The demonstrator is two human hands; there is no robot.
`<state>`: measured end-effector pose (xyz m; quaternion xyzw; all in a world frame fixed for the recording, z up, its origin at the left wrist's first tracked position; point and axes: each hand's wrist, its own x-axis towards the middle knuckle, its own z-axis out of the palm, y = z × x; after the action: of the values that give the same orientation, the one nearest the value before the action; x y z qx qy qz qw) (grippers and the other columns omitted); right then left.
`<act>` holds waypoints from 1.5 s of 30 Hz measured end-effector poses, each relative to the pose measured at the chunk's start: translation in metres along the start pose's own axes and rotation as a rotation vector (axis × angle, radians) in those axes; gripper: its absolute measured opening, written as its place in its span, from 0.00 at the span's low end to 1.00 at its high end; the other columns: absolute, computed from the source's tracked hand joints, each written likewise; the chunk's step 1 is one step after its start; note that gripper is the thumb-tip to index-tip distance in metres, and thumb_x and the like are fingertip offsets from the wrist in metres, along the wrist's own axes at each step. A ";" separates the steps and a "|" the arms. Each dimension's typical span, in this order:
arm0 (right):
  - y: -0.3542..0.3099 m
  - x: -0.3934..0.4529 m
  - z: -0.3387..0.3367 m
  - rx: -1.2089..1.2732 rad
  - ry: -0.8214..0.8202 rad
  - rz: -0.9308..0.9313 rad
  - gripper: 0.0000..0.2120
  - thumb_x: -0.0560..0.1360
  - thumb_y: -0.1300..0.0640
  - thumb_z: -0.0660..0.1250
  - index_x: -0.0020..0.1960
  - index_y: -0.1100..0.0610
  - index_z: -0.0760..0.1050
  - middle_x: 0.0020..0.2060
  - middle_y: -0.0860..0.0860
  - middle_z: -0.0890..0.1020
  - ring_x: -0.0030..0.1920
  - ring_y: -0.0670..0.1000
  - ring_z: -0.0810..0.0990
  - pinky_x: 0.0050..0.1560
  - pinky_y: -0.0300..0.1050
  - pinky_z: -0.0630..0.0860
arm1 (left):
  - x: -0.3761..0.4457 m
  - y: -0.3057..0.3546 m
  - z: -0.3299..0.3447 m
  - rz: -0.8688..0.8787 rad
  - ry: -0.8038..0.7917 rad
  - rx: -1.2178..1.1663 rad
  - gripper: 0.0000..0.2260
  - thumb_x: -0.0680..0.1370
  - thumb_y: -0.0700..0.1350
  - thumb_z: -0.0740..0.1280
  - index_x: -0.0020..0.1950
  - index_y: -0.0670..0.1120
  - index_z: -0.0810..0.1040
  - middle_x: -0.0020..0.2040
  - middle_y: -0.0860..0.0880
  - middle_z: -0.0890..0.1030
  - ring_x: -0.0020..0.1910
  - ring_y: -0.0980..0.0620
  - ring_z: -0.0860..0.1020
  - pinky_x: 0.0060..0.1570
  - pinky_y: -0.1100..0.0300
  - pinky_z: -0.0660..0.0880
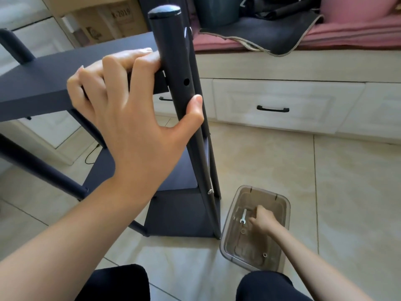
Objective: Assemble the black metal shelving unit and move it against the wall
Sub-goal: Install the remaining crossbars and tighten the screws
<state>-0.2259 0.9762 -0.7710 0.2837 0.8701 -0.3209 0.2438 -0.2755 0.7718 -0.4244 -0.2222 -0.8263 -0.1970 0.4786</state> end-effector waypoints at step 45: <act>-0.057 -0.135 -0.092 0.108 0.390 -0.444 0.07 0.75 0.58 0.69 0.42 0.48 0.75 0.37 0.43 0.79 0.39 0.42 0.78 0.35 0.30 0.69 | 0.001 -0.009 -0.023 0.081 -0.200 -0.081 0.26 0.76 0.61 0.67 0.67 0.46 0.77 0.65 0.46 0.77 0.66 0.43 0.72 0.69 0.41 0.60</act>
<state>-0.1882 0.9585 -0.6036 0.1552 0.9229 -0.3519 -0.0194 -0.2649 0.7521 -0.4136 -0.2933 -0.8516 -0.1875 0.3919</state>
